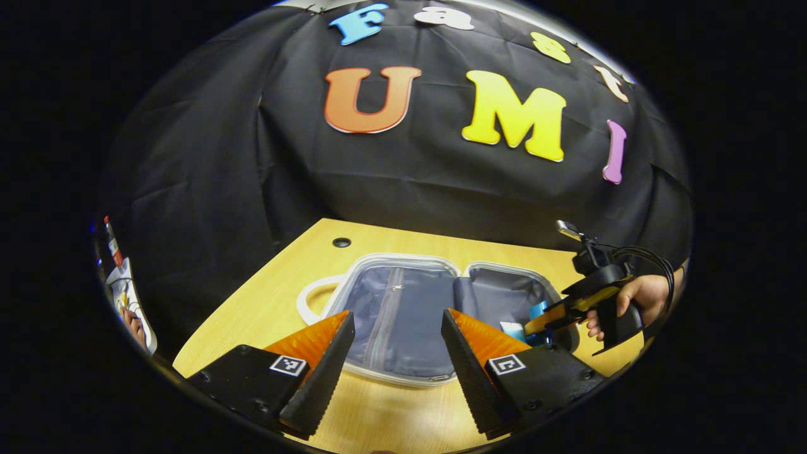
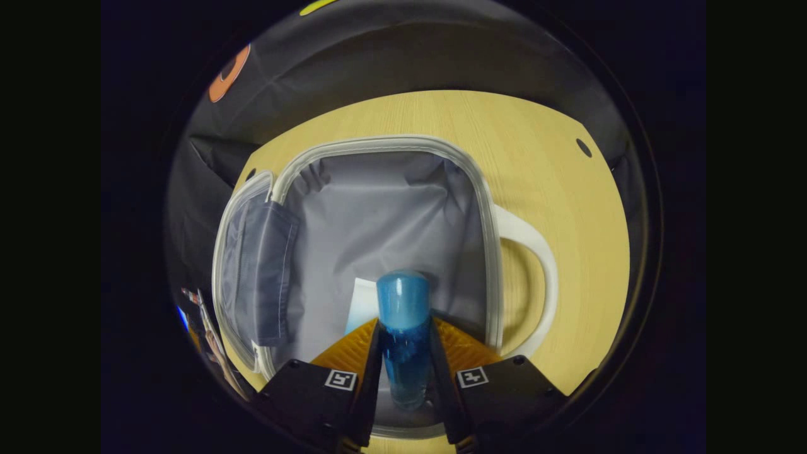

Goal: First open the suitcase, pack the skin care products into it, and then close the suitcase.

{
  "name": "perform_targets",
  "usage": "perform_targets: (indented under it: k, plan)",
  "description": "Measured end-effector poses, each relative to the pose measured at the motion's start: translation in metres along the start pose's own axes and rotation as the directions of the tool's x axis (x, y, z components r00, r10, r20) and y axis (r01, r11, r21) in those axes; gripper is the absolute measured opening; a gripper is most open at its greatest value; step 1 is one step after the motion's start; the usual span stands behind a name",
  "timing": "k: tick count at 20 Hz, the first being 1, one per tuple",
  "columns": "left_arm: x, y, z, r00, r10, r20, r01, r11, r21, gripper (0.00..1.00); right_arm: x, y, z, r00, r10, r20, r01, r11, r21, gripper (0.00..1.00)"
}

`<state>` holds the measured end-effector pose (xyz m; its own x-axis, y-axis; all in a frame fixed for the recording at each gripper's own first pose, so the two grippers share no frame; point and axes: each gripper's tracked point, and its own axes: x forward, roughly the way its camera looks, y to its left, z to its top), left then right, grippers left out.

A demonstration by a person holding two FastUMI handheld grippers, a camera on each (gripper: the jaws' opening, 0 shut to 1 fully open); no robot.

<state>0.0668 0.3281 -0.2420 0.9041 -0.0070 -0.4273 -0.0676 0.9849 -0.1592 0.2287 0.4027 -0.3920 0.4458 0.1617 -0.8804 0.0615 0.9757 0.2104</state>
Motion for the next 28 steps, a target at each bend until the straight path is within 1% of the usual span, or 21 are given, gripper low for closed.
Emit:
perform_targets:
  k: [1,2,3,4,5,7,8,9,11,12,13,15,16,18,20,21,23,25,26,27,28]
  plan:
    - [0.002,0.009,0.000,1.000,0.009,-0.004,-0.009,1.000,-0.018,0.90,-0.001,0.002,0.000,1.000,0.010,0.004,-0.010,1.000,0.015,0.42]
    - [0.006,0.018,0.000,1.000,0.015,-0.007,-0.016,0.999,-0.042,0.91,-0.005,0.002,0.001,1.000,0.014,0.006,-0.014,1.000,0.023,0.49]
    - [0.009,0.026,-0.001,1.000,0.008,-0.020,-0.010,0.997,-0.080,0.92,-0.010,0.005,-0.002,0.999,0.035,0.008,-0.035,0.999,0.034,0.51]
    - [0.012,0.032,-0.004,1.000,0.000,-0.031,-0.004,0.992,-0.126,0.93,-0.019,0.007,-0.001,0.999,0.050,0.008,-0.050,0.998,0.037,0.58]
    - [0.016,0.040,-0.004,0.999,-0.006,-0.032,0.001,0.984,-0.177,0.95,-0.025,0.009,-0.002,0.998,0.062,0.010,-0.062,0.997,0.036,0.60]
    - [0.029,0.061,-0.009,0.999,-0.008,-0.046,-0.005,0.962,-0.275,0.96,-0.043,0.014,0.001,0.994,0.099,0.035,-0.101,0.994,0.041,0.68]
    - [0.034,0.076,-0.009,0.998,-0.001,-0.056,-0.017,0.946,-0.324,0.95,-0.054,0.014,0.003,0.992,0.112,0.052,-0.115,0.992,0.048,0.77]
    - [0.039,0.088,-0.010,0.998,0.002,-0.065,-0.025,0.929,-0.368,0.96,-0.067,0.011,0.004,0.990,0.118,0.071,-0.122,0.991,0.056,0.78]
    - [0.055,0.105,-0.013,0.996,-0.029,-0.085,-0.017,0.868,-0.496,0.96,-0.093,0.008,0.006,0.984,0.146,0.106,-0.153,0.987,0.054,0.79]
    - [0.060,0.116,-0.016,0.995,-0.038,-0.096,-0.022,0.830,-0.558,0.96,-0.106,0.007,0.007,0.979,0.161,0.127,-0.167,0.985,0.037,0.79]
    - [0.066,0.125,-0.017,0.994,-0.047,-0.099,-0.024,0.785,-0.619,0.96,-0.121,0.004,0.009,0.973,0.169,0.155,-0.173,0.985,0.013,0.74]
    - [0.082,0.138,-0.023,0.992,-0.073,-0.103,-0.023,0.699,-0.714,0.96,-0.155,-0.010,0.012,0.959,0.173,0.224,-0.169,0.985,-0.038,0.74]
    - [0.089,0.143,-0.027,0.990,-0.097,-0.105,-0.013,0.674,-0.739,0.96,-0.174,-0.018,0.013,0.951,0.171,0.259,-0.160,0.985,-0.060,0.80]
    - [0.102,0.149,-0.041,0.983,-0.133,-0.123,-0.011,0.631,-0.776,0.96,-0.212,-0.030,0.014,0.928,0.171,0.331,-0.145,0.984,-0.103,0.80]
    - [0.111,0.145,-0.045,0.976,-0.192,-0.107,0.014,0.543,-0.840,0.96,-0.257,-0.046,0.019,0.889,0.163,0.427,-0.114,0.984,-0.137,0.80]
    - [0.115,0.142,-0.045,0.972,-0.214,-0.096,0.026,0.505,-0.863,0.95,-0.280,-0.058,0.022,0.862,0.135,0.489,-0.071,0.986,-0.148,0.80]
    - [0.129,0.140,-0.050,0.972,-0.221,-0.077,0.031,0.450,-0.893,0.91,-0.326,-0.091,0.037,0.771,0.027,0.637,0.056,0.992,-0.110,0.80]
    - [0.136,0.138,-0.045,0.973,-0.227,-0.042,0.052,0.396,-0.917,0.86,-0.368,-0.113,0.041,0.677,-0.038,0.735,0.143,0.987,-0.080,0.80]
    - [0.138,0.133,-0.047,0.971,-0.237,-0.040,0.057,0.388,-0.920,0.83,-0.384,-0.120,0.038,0.640,-0.060,0.766,0.176,0.982,-0.069,0.80]
    - [0.140,0.128,-0.050,0.966,-0.256,-0.046,0.059,0.388,-0.920,0.84,-0.396,-0.126,0.034,0.615,-0.075,0.785,0.196,0.979,-0.060,0.80]
    - [0.139,0.123,-0.052,0.959,-0.277,-0.057,0.061,0.399,-0.915,0.78,-0.405,-0.130,0.031,0.600,-0.084,0.796,0.206,0.977,-0.053,0.80]
